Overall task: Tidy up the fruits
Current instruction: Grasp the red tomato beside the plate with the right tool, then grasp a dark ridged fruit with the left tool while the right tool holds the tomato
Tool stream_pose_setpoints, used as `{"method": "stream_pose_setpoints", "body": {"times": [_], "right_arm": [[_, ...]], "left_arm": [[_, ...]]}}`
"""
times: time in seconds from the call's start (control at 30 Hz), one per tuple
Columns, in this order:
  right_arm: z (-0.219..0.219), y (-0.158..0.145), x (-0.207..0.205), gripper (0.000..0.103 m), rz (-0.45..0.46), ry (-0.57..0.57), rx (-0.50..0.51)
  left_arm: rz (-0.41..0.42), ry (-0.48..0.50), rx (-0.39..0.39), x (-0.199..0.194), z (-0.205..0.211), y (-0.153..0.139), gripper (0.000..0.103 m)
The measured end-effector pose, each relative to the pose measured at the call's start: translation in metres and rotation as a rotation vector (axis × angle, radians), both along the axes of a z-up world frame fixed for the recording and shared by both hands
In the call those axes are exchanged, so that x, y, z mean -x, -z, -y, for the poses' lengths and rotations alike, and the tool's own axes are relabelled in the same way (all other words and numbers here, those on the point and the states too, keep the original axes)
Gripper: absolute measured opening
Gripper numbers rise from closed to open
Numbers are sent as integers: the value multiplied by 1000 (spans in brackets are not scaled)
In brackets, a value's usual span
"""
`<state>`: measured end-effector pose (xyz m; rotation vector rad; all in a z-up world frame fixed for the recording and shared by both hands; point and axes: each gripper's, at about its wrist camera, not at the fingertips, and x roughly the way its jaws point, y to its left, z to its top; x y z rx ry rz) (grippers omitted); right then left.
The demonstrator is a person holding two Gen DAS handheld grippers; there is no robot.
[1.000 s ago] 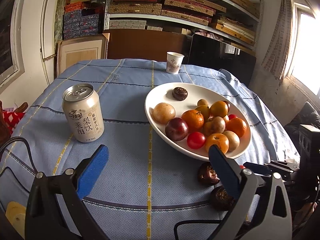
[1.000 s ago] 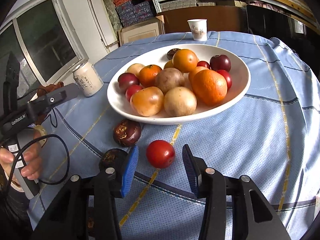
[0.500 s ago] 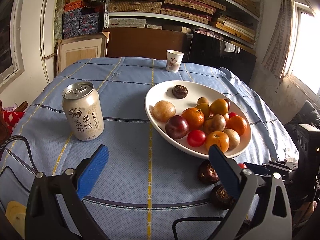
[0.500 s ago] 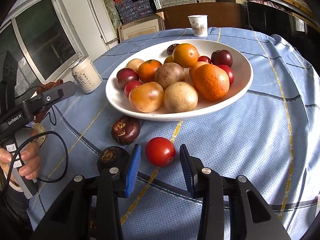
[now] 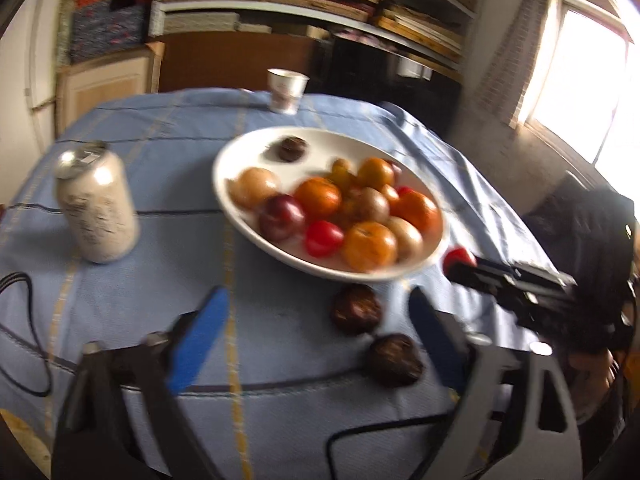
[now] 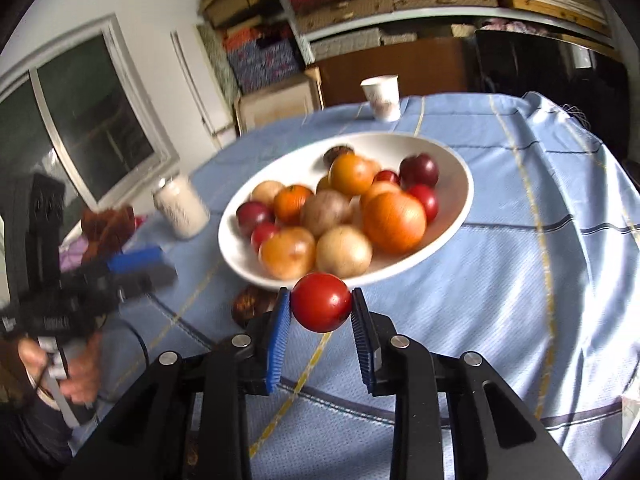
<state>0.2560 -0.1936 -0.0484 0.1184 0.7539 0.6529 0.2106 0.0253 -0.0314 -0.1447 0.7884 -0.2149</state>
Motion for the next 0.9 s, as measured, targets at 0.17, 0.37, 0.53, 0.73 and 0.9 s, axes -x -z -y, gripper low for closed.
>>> {"method": "stream_pose_setpoints", "body": {"times": [0.17,0.37,0.53,0.73,0.9], "right_arm": [[2,-2,-1,31,7,15,4],[2,-2,2,31,14,19,9],[2,-2,3,31,16,24,15],[4,-1,2,31,3,29,14],[3,-1,2,31,6,26,14]], "left_arm": [[-63,76,21,-5,16,12,58],[-74,112,-20,-17,33,20,57],[-124,116,-62,-31,42,30,57],[-182,110,-133,-48,54,40,45],[-179,100,-177,-52,59,42,43]]}}
